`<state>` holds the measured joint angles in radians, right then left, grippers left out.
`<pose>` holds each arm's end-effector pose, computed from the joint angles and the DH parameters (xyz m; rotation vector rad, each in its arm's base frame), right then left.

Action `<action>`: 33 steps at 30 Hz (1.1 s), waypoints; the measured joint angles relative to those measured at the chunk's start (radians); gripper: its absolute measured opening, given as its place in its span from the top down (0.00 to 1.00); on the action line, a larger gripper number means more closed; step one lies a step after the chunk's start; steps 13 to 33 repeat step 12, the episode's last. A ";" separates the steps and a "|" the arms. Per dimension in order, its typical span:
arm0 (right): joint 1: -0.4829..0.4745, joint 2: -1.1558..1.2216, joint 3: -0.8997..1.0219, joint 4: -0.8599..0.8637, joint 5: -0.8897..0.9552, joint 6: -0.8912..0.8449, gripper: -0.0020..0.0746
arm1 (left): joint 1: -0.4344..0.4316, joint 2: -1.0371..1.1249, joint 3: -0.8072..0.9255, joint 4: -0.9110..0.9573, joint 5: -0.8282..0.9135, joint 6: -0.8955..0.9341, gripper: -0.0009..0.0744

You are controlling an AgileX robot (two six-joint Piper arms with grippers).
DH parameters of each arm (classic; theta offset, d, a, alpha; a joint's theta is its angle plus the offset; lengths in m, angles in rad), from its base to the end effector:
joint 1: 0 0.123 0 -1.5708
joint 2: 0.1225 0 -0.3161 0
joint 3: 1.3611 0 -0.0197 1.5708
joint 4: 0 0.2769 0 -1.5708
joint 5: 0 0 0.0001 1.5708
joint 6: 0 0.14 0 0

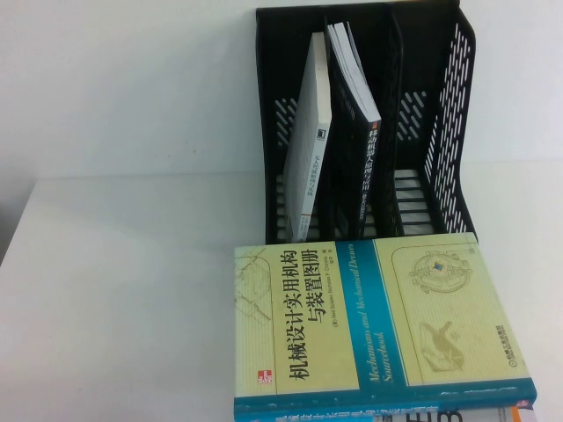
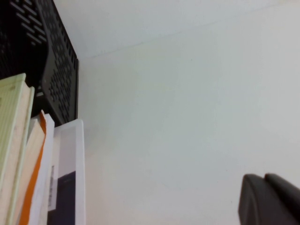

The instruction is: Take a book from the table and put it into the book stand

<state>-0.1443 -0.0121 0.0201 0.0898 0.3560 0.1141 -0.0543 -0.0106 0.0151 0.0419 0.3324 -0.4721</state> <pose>0.0946 -0.0093 0.1612 0.2932 1.8232 0.0666 0.0958 -0.0033 0.1661 -0.3541 1.7982 -0.3311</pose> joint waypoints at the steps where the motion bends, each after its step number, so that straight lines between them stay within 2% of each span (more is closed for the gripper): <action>1: 0.000 0.000 0.000 0.000 0.000 0.000 0.98 | 0.000 0.000 0.000 0.000 0.000 0.000 0.99; 33: -0.009 0.000 0.000 0.000 0.000 -0.002 0.98 | 0.000 0.000 0.000 0.000 0.001 0.000 0.99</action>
